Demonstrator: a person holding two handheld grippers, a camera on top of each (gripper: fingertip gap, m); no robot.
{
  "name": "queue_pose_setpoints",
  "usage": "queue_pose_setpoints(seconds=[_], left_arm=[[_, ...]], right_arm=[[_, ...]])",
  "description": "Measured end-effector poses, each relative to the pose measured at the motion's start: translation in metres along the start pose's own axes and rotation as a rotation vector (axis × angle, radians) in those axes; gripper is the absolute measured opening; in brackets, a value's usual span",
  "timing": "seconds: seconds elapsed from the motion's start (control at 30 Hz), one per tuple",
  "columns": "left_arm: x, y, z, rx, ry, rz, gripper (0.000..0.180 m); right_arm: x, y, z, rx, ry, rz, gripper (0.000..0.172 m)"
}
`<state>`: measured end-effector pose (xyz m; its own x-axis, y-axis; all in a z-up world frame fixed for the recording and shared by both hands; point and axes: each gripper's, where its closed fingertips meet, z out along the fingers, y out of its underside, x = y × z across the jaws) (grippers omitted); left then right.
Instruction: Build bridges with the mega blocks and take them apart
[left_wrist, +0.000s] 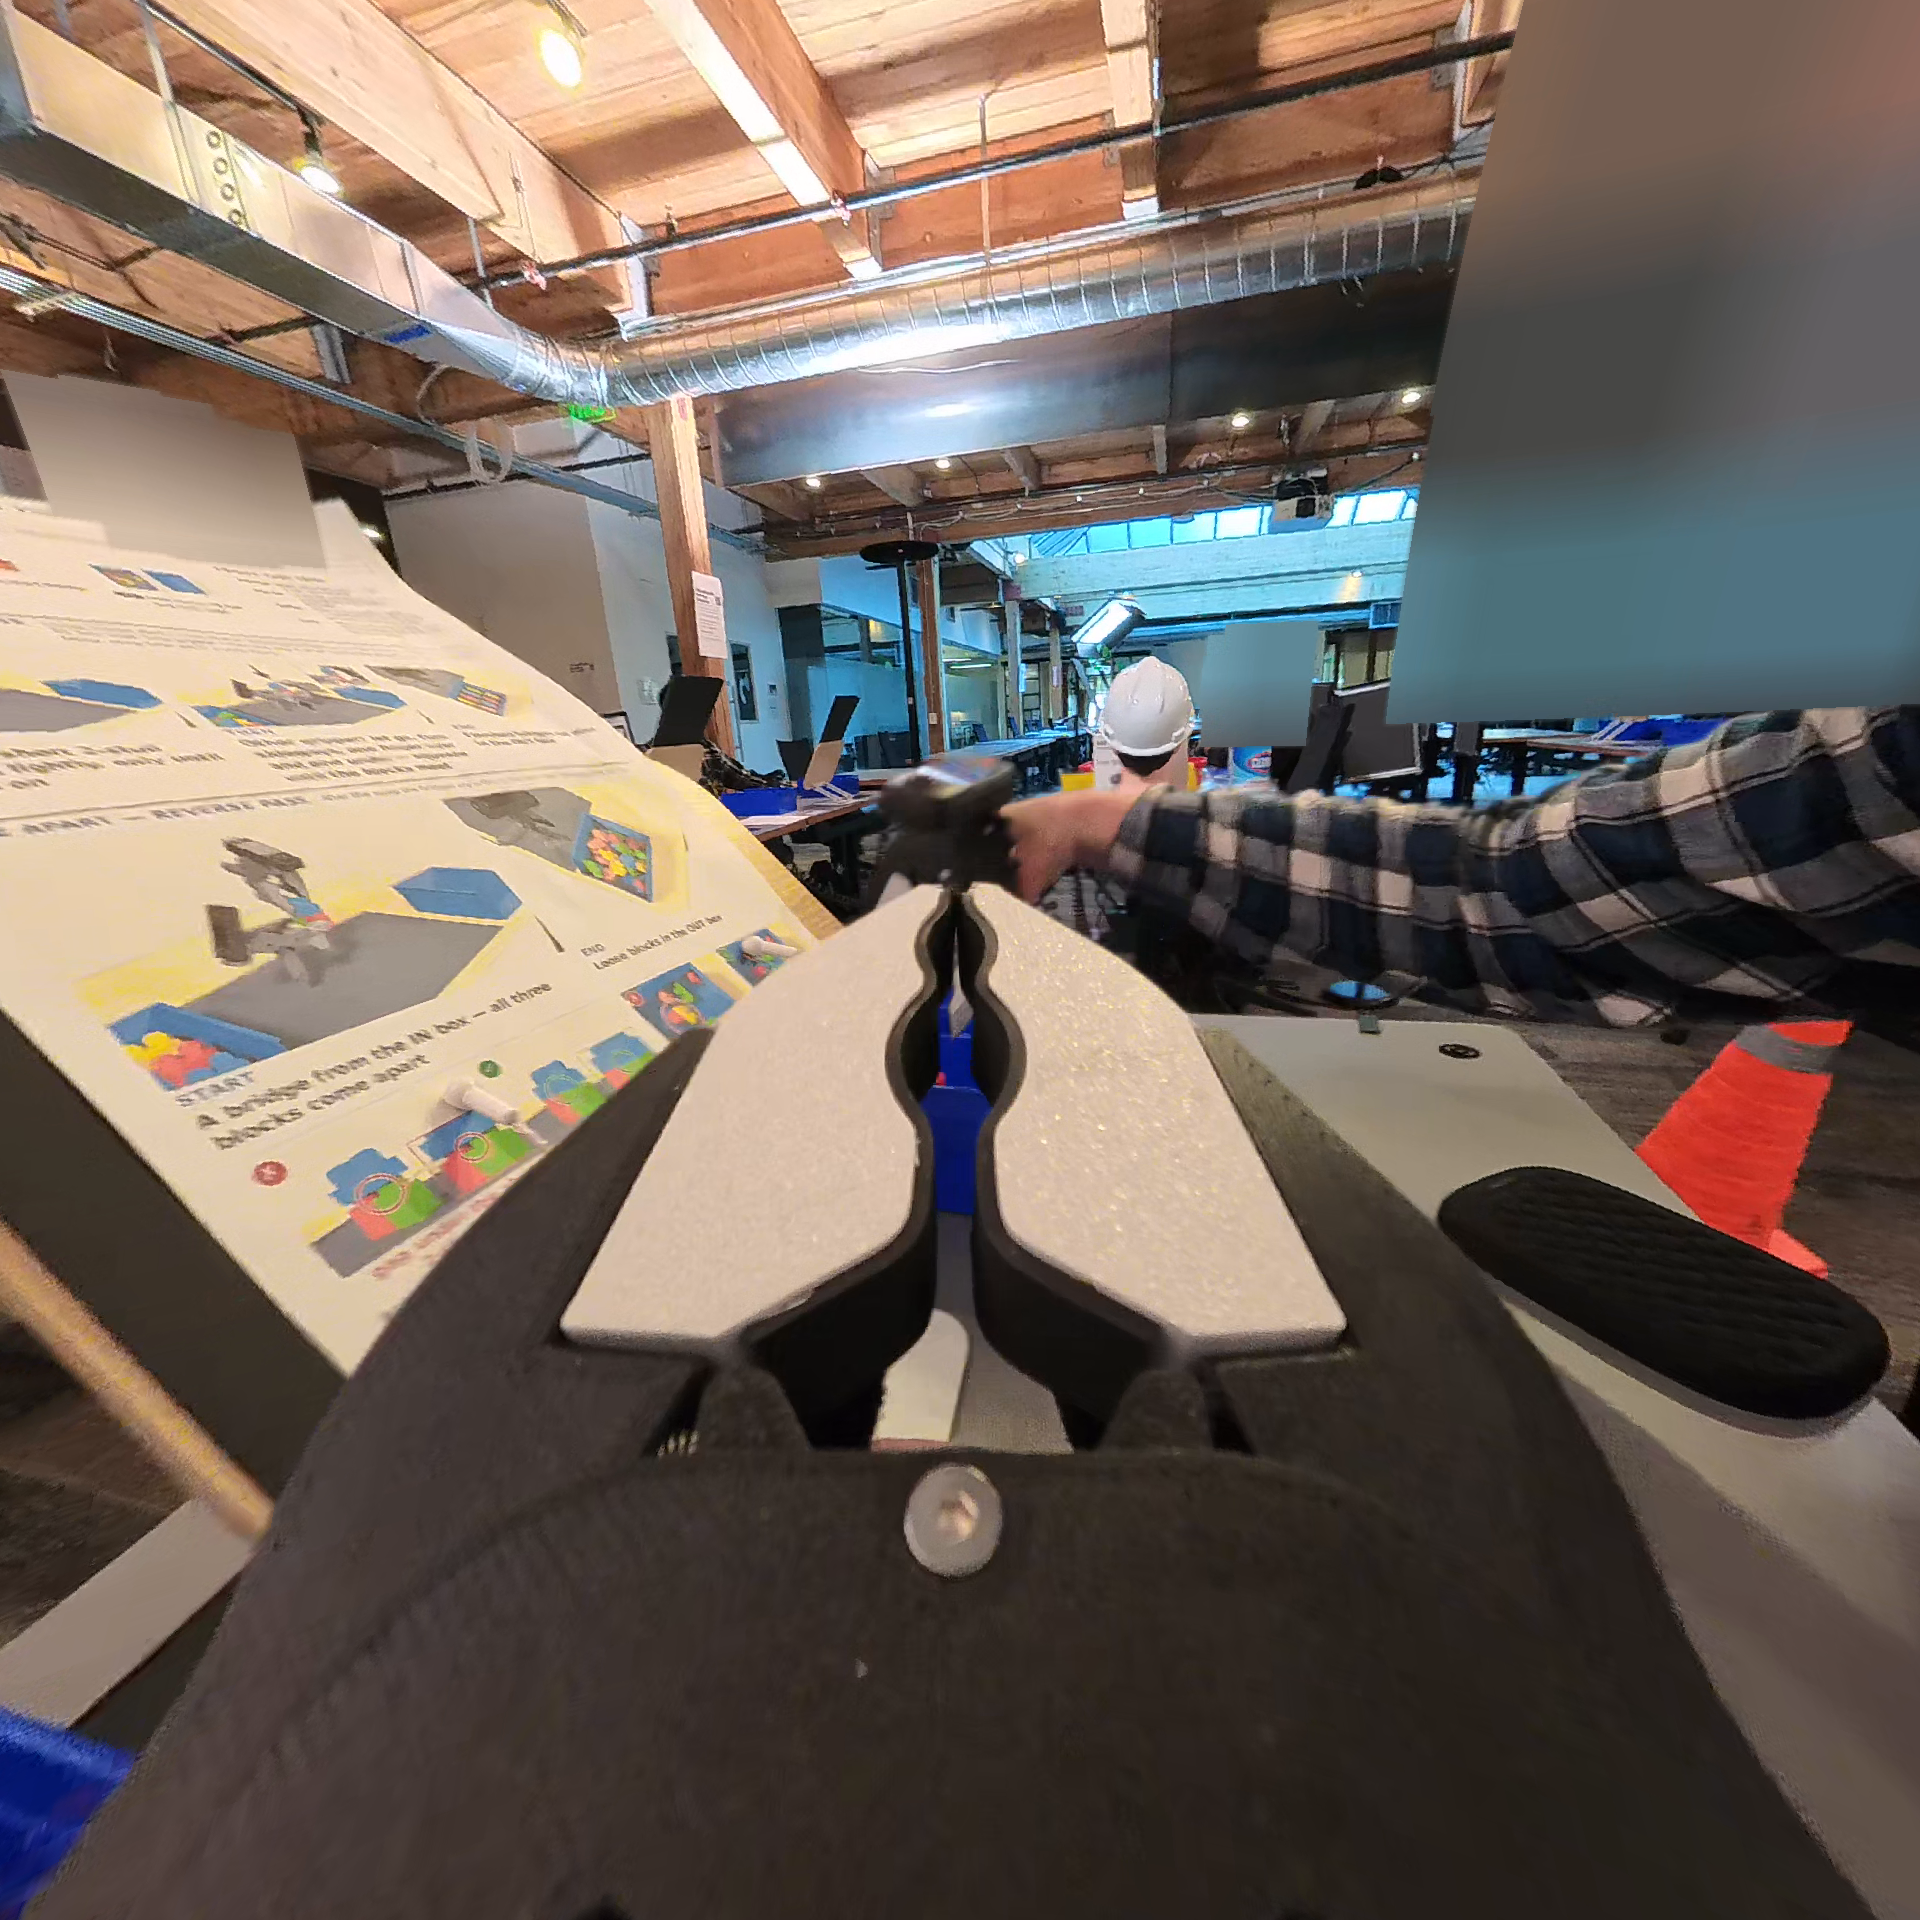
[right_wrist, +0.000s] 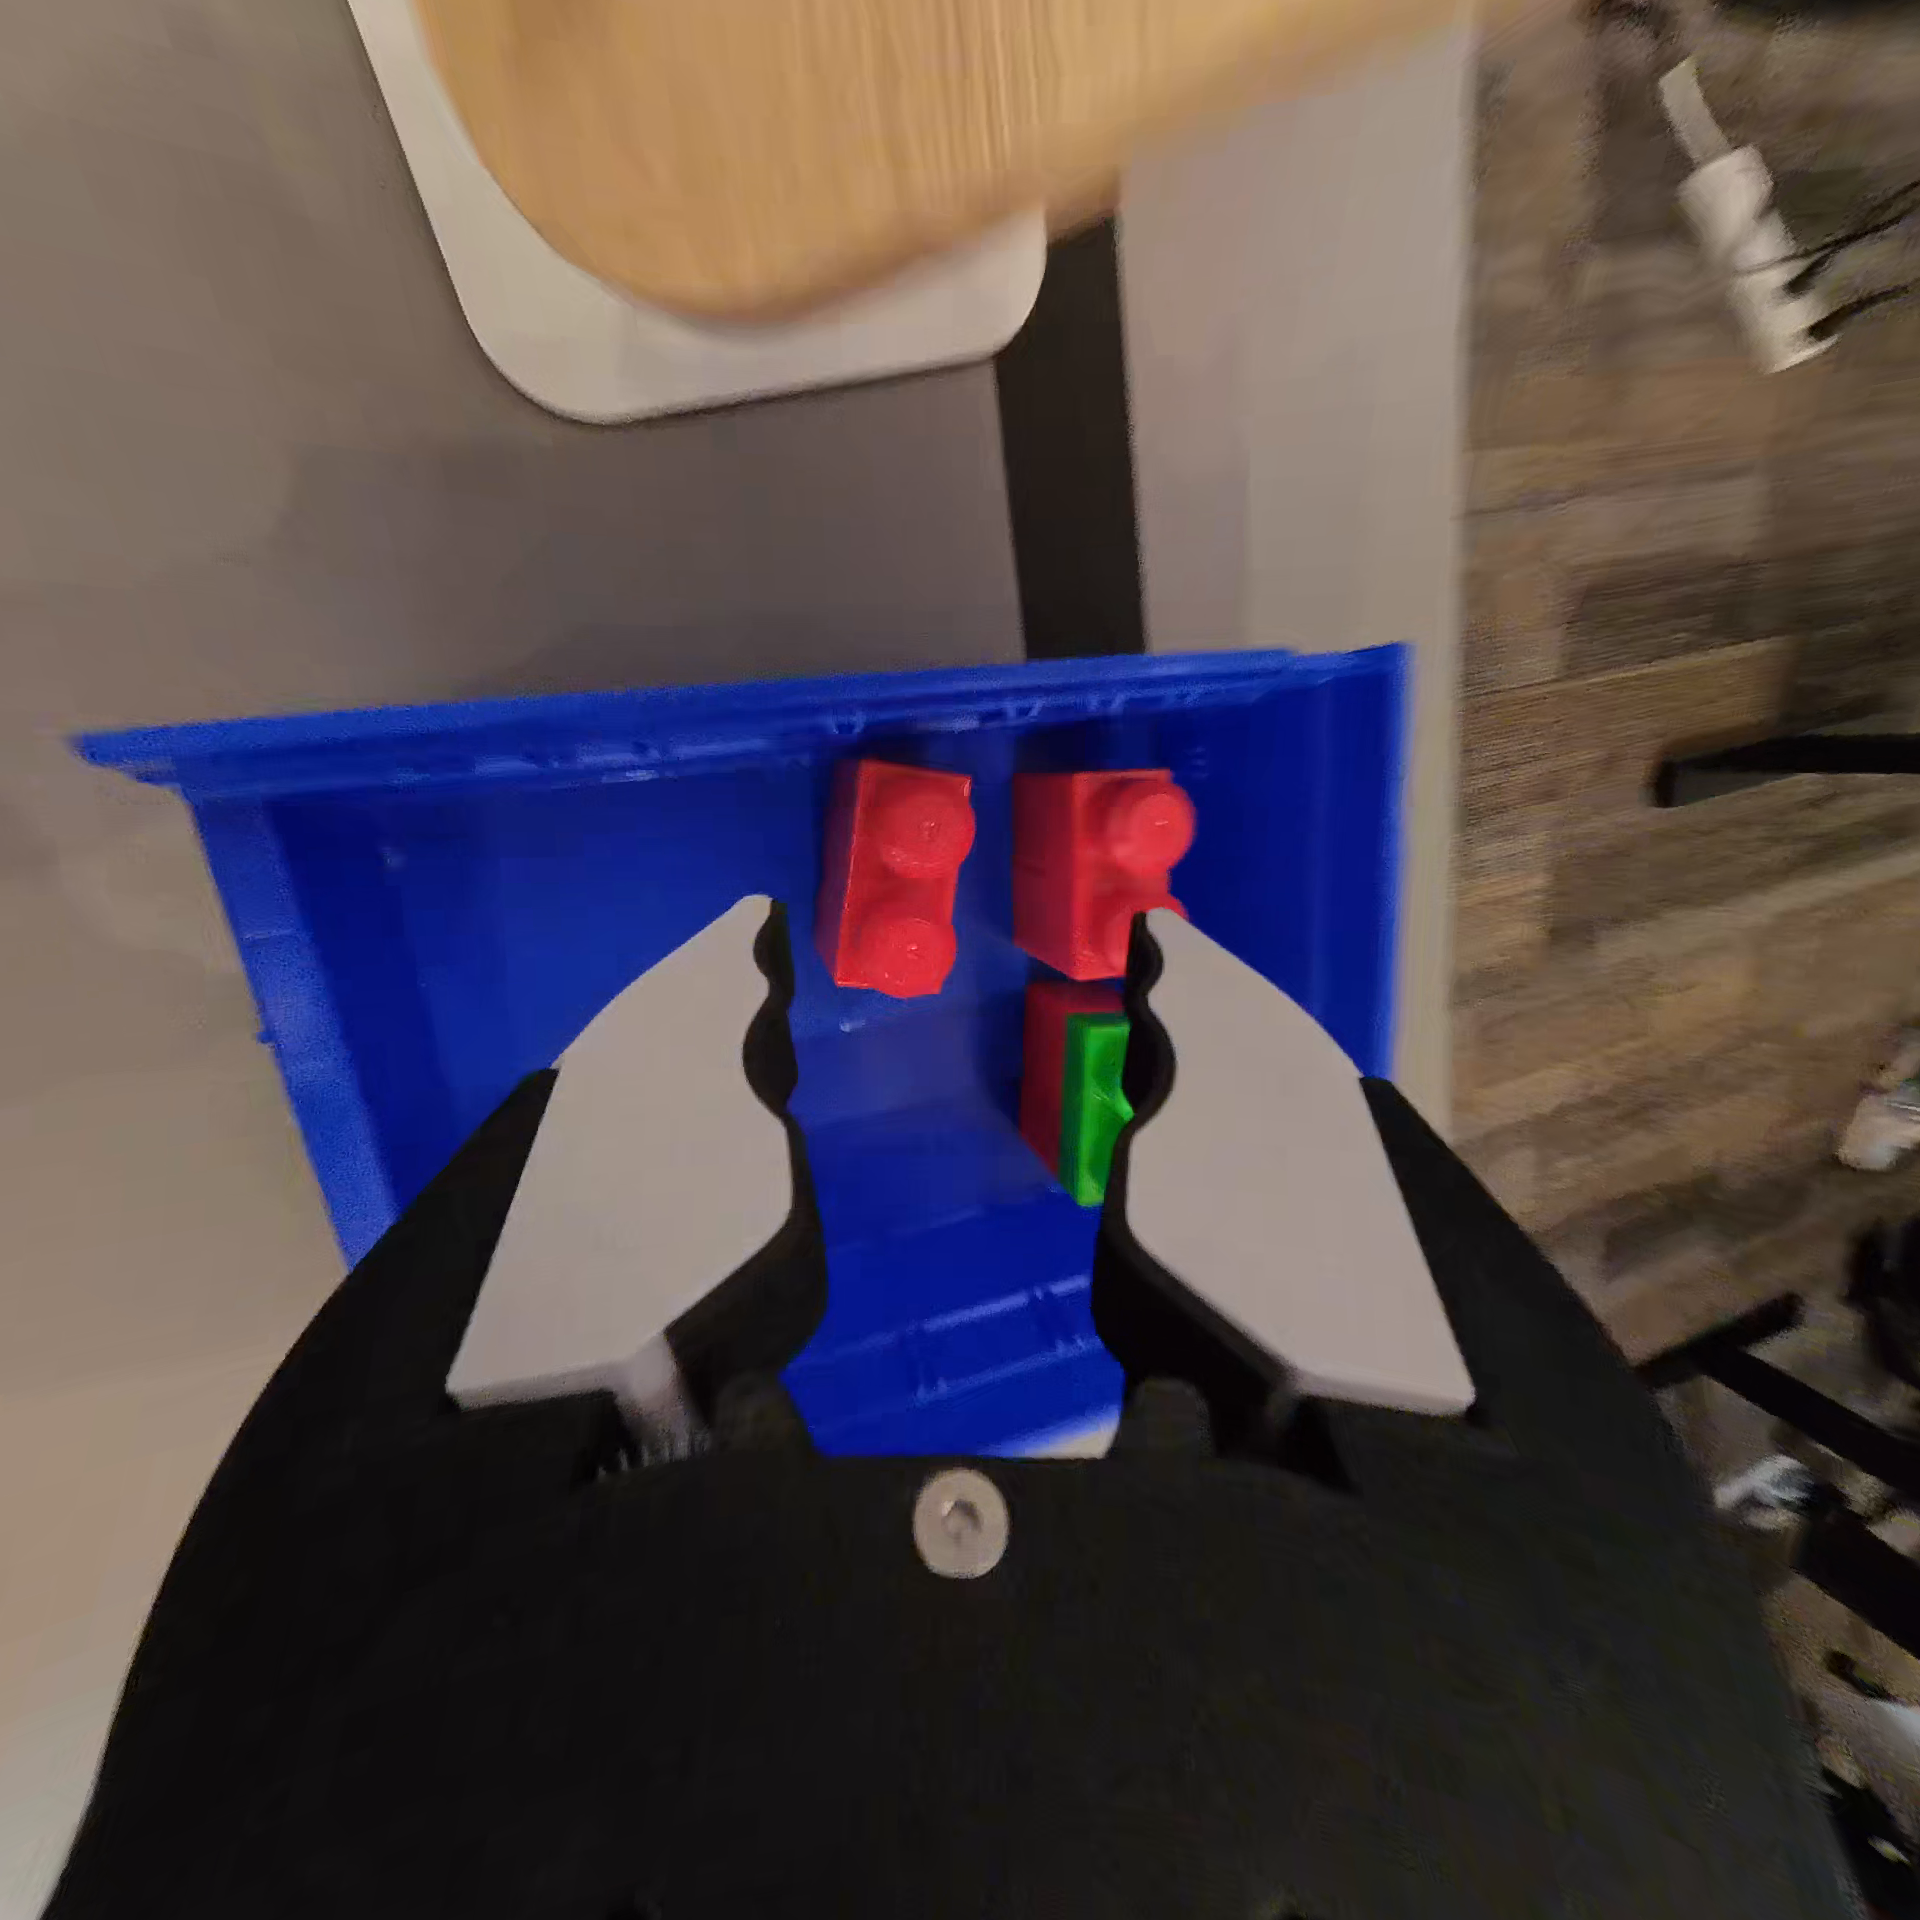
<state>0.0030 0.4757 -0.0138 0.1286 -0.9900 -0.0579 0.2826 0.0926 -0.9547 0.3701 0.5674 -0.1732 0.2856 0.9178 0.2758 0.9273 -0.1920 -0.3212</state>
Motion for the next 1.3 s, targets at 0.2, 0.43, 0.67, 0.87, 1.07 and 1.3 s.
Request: queue_pose_setpoints(seconds=[0.2, 0.43, 0.67, 0.87, 1.07, 1.3], left_arm=[[-0.031, -0.033, -0.037, -0.032, -0.163, 0.102, 0.004], [-0.090, -0.030, -0.095, -0.269, -0.468, 0.258, 0.011], [-0.156, 0.060, -0.154, -0.820, -0.735, 0.159, 0.048], [-0.191, 0.136, -0.163, -1.049, -0.781, 0.054, 0.067], [-0.226, 0.182, -0.149, -1.233, -0.700, 0.211, 0.057], [-0.267, 0.233, -0.158, -1.494, -0.508, 0.265, 0.065]], right_arm=[[-0.038, -0.080, -0.109, 0.165, 0.261, -0.108, 0.045], [-0.117, -0.176, -0.151, 0.453, 0.423, -0.217, 0.029], [-0.163, -0.213, -0.123, 0.614, 0.346, -0.235, 0.021], [-0.169, -0.214, -0.110, 0.615, 0.329, -0.263, 0.018], [-0.172, -0.210, -0.112, 0.650, 0.299, -0.269, 0.017], [-0.169, -0.199, -0.119, 0.673, 0.293, -0.245, 0.014]])
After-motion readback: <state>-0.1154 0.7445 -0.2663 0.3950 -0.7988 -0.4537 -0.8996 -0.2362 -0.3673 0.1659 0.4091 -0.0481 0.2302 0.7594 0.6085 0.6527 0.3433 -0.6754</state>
